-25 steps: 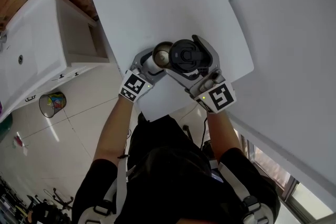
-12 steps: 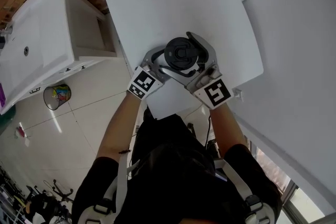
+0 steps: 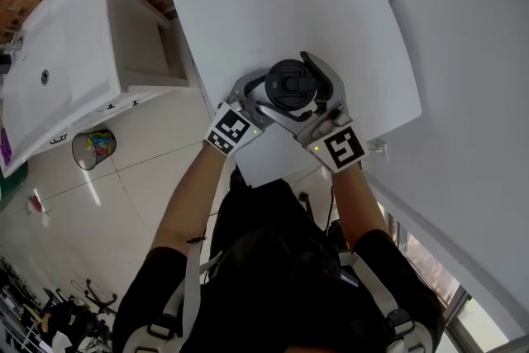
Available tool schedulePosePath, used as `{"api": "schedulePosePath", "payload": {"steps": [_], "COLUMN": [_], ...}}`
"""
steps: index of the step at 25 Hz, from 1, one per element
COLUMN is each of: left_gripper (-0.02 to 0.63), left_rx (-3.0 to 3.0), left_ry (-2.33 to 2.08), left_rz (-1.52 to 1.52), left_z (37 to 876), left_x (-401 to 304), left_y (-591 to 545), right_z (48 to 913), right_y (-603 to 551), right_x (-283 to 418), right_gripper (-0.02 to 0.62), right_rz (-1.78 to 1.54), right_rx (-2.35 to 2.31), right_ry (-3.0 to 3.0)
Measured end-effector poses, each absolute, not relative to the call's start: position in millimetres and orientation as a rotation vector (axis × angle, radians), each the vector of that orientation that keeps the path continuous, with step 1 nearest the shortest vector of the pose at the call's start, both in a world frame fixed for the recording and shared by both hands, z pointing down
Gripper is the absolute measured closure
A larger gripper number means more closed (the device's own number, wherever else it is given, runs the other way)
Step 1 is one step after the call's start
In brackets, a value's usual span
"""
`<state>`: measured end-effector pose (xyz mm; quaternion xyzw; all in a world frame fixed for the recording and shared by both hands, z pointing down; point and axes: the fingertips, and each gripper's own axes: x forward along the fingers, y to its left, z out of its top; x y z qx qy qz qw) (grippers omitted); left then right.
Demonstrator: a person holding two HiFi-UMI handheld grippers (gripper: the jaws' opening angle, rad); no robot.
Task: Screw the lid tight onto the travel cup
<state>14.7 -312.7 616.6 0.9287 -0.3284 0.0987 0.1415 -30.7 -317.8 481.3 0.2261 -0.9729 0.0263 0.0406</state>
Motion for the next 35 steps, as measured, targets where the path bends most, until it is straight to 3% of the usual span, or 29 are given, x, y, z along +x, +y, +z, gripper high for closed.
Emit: {"api": "schedulePosePath", "payload": {"steps": [19,35], "left_gripper": [0.244,0.244], "left_rx": [2.682,2.682], "left_ry": [-0.947,-0.952], "left_rz": [0.292,0.295], "left_z": [619,620], "left_x": [15,15], "left_y": [-313,-313], "right_z": [486,491], "right_y": [-314,-320], "right_x": [-32,-17], "right_gripper": [0.114,0.141], "right_rz": [0.070,0.174], "right_rx": [0.540,1.101], "right_ry": [-2.964,-2.854]}}
